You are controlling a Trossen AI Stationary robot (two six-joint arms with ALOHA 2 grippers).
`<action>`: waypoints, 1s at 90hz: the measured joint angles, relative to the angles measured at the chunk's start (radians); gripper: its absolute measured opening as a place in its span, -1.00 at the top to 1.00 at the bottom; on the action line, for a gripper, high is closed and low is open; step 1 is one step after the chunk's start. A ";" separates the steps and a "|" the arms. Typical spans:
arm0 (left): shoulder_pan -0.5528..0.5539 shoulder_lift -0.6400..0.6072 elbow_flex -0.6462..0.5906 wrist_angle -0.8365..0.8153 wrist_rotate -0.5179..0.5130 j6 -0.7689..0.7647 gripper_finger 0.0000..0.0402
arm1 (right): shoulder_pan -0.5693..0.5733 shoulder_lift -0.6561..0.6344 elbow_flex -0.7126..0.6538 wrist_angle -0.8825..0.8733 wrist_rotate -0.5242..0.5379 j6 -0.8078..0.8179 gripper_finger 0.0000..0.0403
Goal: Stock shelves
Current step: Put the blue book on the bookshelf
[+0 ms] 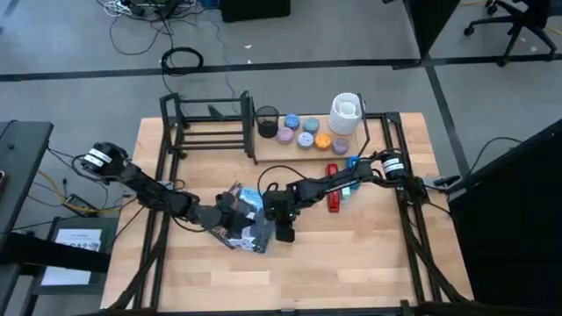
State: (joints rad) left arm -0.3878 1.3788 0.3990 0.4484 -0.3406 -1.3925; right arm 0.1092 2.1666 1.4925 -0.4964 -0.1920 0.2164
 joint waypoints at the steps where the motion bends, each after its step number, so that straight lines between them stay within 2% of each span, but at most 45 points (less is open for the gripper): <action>1: 0.004 0.000 0.007 -0.018 0.006 0.008 0.16 | -0.002 0.000 0.000 0.000 0.000 0.000 0.79; 10: 0.040 -0.002 0.085 -0.232 0.072 0.086 0.27 | -0.017 0.000 0.000 -0.007 -0.007 0.007 0.83; 18: 0.063 -0.011 0.186 -0.477 0.087 0.138 0.35 | -0.023 0.000 -0.001 -0.011 -0.017 0.019 0.86; 31: 0.104 -0.012 0.398 -0.838 0.086 0.322 0.43 | -0.025 -0.001 -0.002 0.000 -0.023 0.018 0.89; 39: 0.116 -0.014 0.478 -1.018 0.048 0.346 0.45 | -0.025 -0.002 -0.002 0.008 -0.022 0.026 0.89; 43: 0.131 -0.014 0.479 -1.036 0.078 0.352 0.44 | -0.025 -0.002 -0.003 0.014 -0.022 0.036 0.89; 51: 0.176 -0.012 0.477 -1.060 0.275 0.400 0.38 | -0.017 -0.002 -0.004 0.030 -0.013 0.049 0.89; 63: 0.236 -0.004 0.411 -1.043 0.460 0.417 0.17 | -0.008 -0.002 -0.004 0.069 0.001 0.052 0.89; 81: 0.265 -0.003 0.294 -0.995 0.501 0.337 -0.27 | 0.008 0.000 -0.005 0.110 0.076 0.052 0.89; 90: 0.263 -0.006 0.228 -0.897 0.514 0.272 -0.44 | 0.018 0.001 -0.005 0.135 0.104 0.052 0.89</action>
State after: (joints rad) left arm -0.1250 1.3724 0.6274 -0.4487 0.1737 -1.1203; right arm 0.1276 2.1677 1.4879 -0.3615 -0.0883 0.2680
